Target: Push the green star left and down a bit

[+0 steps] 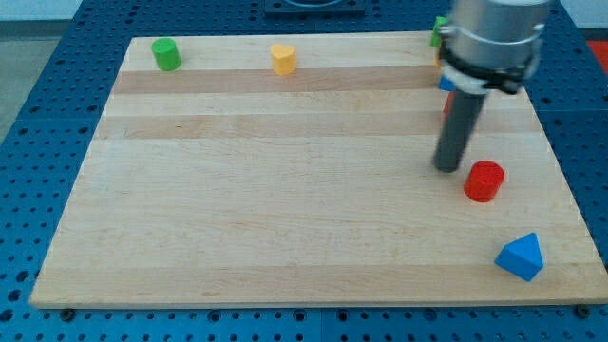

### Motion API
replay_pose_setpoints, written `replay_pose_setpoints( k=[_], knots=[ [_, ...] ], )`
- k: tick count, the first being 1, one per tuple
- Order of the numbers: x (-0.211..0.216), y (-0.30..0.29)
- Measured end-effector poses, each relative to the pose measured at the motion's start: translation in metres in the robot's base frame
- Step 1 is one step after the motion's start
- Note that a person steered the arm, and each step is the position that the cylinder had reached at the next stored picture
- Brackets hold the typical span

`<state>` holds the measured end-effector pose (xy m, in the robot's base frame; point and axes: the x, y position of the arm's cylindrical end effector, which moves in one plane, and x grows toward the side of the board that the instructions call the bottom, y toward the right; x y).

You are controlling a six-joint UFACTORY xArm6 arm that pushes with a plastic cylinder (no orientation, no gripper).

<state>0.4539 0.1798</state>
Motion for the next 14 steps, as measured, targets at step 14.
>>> replay_pose_setpoints(
  k=[14],
  knots=[
    [-0.221,-0.098]
  ],
)
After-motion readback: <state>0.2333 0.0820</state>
